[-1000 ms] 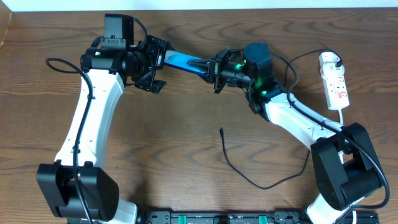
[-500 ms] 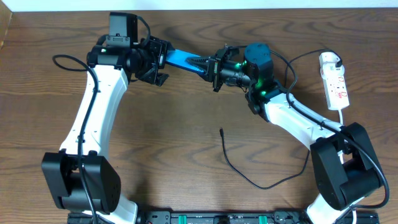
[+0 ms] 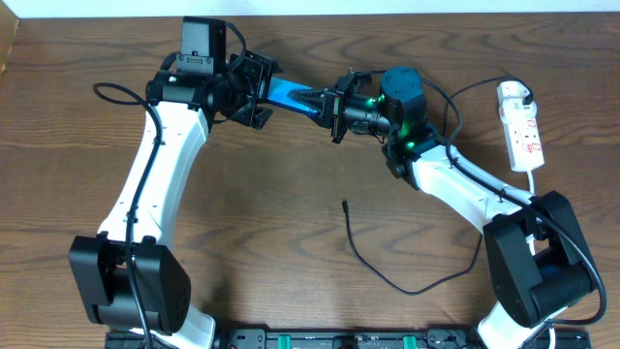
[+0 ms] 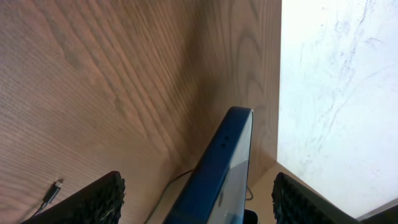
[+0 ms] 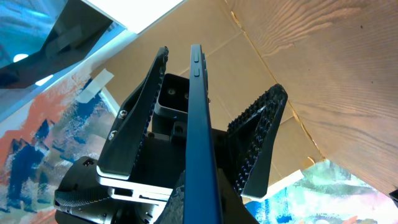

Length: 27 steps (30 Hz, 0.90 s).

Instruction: Plug charger to phone and switch on socket

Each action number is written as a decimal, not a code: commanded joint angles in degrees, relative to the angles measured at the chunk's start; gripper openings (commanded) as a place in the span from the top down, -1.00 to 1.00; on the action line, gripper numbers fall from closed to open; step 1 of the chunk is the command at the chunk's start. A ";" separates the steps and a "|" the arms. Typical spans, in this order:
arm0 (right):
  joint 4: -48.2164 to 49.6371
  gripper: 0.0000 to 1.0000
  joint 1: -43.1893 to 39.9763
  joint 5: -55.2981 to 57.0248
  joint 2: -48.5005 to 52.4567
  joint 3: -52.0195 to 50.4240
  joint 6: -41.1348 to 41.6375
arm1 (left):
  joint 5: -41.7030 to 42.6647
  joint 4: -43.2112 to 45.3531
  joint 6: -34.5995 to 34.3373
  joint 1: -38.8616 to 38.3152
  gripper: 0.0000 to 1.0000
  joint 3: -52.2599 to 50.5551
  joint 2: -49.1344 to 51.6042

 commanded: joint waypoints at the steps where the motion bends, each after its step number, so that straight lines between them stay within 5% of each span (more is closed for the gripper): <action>1: 1.31 0.97 0.37 -0.79 -0.46 0.76 0.39 | -0.74 0.48 -0.09 0.20 -0.51 0.33 0.94; 27: -4.11 0.97 -1.29 0.15 -0.46 1.09 0.42 | -0.24 1.77 -0.07 1.97 -0.48 0.33 0.94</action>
